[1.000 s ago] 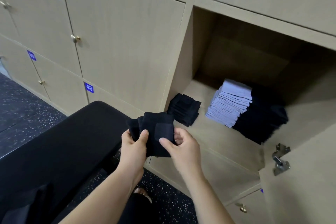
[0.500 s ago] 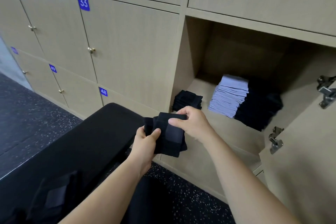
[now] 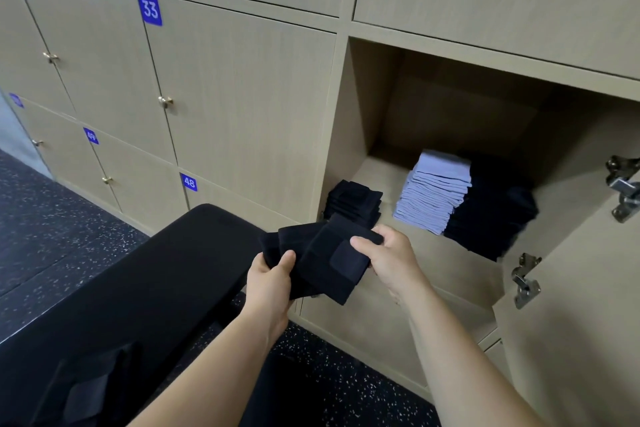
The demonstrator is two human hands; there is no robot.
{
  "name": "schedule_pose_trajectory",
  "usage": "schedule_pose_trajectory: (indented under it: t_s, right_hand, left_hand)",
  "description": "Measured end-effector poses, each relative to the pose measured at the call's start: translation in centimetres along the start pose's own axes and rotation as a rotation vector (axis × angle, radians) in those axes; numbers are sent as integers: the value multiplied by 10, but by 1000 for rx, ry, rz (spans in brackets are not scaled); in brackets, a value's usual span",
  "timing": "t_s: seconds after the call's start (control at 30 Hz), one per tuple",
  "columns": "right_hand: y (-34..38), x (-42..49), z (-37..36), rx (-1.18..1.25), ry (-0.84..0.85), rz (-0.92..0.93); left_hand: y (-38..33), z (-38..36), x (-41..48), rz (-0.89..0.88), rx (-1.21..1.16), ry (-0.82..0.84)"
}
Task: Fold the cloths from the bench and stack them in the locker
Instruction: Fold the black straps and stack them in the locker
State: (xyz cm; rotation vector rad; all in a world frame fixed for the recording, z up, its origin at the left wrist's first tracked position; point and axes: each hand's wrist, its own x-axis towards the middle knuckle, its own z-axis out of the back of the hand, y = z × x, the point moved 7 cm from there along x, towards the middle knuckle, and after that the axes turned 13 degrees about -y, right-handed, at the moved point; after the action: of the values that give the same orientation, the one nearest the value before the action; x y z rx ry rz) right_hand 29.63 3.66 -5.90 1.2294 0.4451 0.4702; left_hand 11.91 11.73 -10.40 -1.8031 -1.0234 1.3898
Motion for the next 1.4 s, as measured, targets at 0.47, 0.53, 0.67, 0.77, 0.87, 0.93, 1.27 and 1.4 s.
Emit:
schedule_pose_trajectory:
  t_s: [0.47,0.53,0.67,0.77,0.87,0.93,1.27,1.4]
  right_hand:
    - [-18,124,10,286,-390,-190]
    - [-19,137,3,294,-385,-178]
    - [-24,156,-10,306,-381,-194]
    - [-30,165,-16,316,-386,-214]
    - [-34,169,-19,289,-394,-215]
    - [-36,170,-20,255,-403,-208]
    - [-40,170,-9,-345,-507,-34]
    - [-31,155,-3,-410,-557,-6]
  left_hand:
    - [16,-2,77,-75,114,-64]
    - [18,-3,87,-74,122,-60]
    - [22,-9,102,-68,124,-41]
    - [22,-13,108,-72,118,-34]
    - [22,-17,112,-72,112,-22]
    - [22,-19,113,-73,107,-20]
    - [23,-16,111,-55,77,-30]
    - [14,-14,105,-70,62,-33]
